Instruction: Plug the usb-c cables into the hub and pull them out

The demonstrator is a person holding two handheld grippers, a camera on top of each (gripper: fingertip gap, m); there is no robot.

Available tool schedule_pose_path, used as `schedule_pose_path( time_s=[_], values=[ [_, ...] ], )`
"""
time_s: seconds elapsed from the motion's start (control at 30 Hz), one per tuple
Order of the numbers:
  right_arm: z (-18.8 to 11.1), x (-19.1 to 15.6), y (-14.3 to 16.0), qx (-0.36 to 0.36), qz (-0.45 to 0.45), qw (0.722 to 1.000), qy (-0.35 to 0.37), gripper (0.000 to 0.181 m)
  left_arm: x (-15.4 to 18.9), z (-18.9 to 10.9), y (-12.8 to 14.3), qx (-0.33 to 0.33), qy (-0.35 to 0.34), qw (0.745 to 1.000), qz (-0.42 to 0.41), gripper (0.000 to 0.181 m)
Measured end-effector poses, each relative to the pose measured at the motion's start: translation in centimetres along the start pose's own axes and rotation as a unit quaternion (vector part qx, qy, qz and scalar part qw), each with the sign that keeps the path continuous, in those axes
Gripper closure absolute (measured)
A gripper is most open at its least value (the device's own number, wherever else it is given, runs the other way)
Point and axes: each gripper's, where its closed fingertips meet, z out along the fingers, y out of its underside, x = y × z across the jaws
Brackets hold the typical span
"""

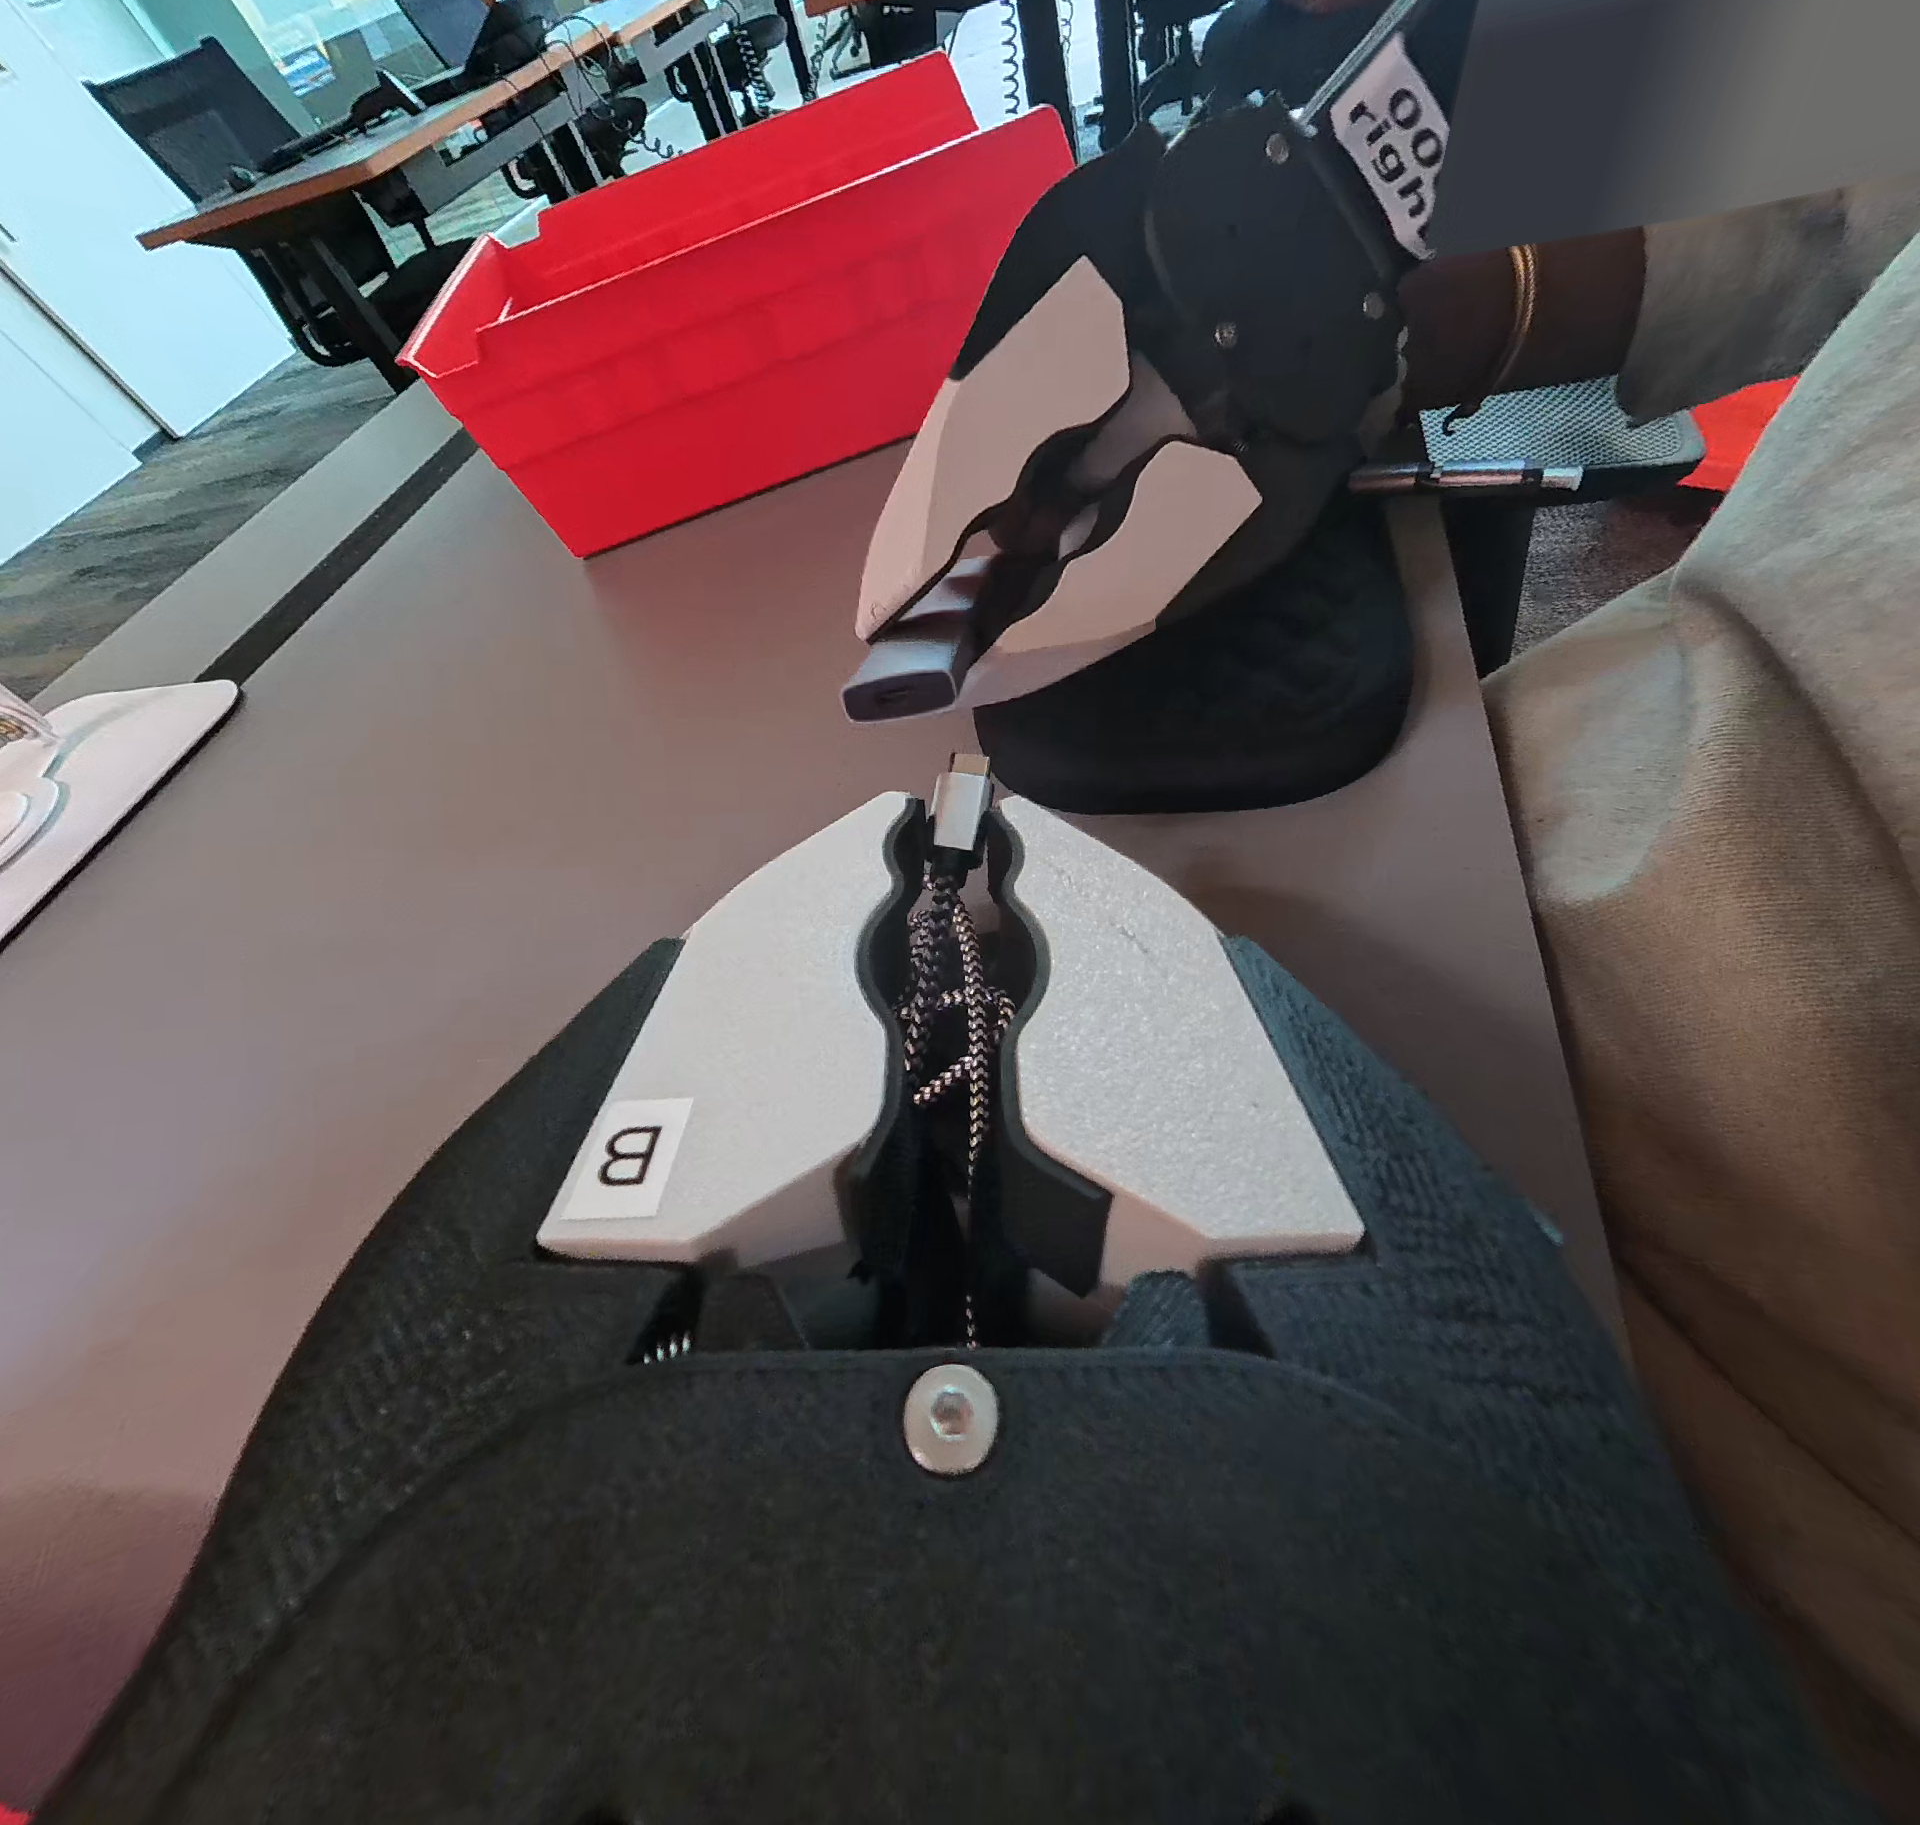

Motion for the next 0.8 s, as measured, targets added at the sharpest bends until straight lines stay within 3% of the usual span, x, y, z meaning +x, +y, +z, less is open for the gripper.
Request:
schedule_pose_path(
  time_s=[0.13, 0.27, 0.8],
  values=[
    [0.7, 0.0, 0.0, -0.033, -0.111, 0.993, 0.026, 0.165, -0.4, 0.3, 0.6, -0.023, -0.008, 1.000, -0.017, 0.172],
    [1.3, -0.2, -0.4, -0.038, -0.151, 0.987, 0.034, 0.166, -0.8, 0.5, 0.8, -0.032, -0.014, 0.999, -0.034, 0.172],
    [0.8, 0.8, 0.0, -0.056, -0.203, 0.975, 0.069, 0.173, -1.5, 0.1, 0.8, -0.020, -0.027, 0.998, -0.061, 0.172]
  ],
)
